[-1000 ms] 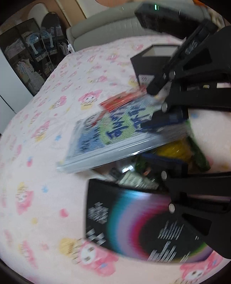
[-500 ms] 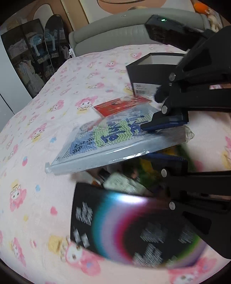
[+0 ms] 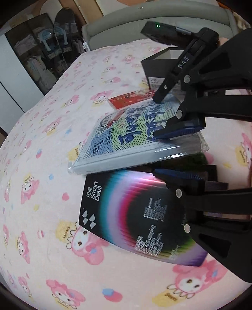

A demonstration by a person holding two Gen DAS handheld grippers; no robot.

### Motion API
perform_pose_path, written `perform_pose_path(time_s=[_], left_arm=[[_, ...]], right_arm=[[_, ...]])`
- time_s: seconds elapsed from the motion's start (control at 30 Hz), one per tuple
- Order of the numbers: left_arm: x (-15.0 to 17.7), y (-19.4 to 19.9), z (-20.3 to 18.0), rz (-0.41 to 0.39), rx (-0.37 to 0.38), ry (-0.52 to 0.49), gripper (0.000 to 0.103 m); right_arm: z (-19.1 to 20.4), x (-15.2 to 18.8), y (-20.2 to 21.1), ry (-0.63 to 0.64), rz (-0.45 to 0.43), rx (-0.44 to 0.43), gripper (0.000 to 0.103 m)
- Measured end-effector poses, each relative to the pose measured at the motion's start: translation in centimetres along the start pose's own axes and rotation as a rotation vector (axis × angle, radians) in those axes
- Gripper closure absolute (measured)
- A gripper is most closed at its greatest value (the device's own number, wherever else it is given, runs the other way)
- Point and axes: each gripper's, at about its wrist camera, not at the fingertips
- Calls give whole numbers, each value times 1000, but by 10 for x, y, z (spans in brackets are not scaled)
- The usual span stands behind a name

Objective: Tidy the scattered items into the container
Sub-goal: 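Lift the bead-art bag with the left gripper and carry it toward the black box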

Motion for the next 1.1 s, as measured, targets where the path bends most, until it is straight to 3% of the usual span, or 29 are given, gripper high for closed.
perform_pose_path(time_s=[0.13,0.37,0.5,0.63,0.9,1.1], left_arm=[[-6,-9,5,-6,14,15,70],[-2,-3,3,-3,-20,0,71],[0,2,1,-2,-42,-10,61],[3,7,-1,0,-63,-21,59],[-13,6,-3,-43,-93,-25,59],[-11,-14,-23,-8,-125,-153,65]], right_arm=[[0,-5,-10,2,10,-16,47],[13,13,11,70,14,-39,51],[15,39,27,88,65,-77,51],[17,57,39,113,108,-96,51],[-1,31,24,11,39,-30,50],[-6,21,1,-46,49,-86,48]])
Point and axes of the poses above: each gripper's, at about its wrist camera, not at the fingertips, and y roughly against the way its jaws point, z to its left, x to its underside, and after that the axes turned 3 degrees about -y, right-handed
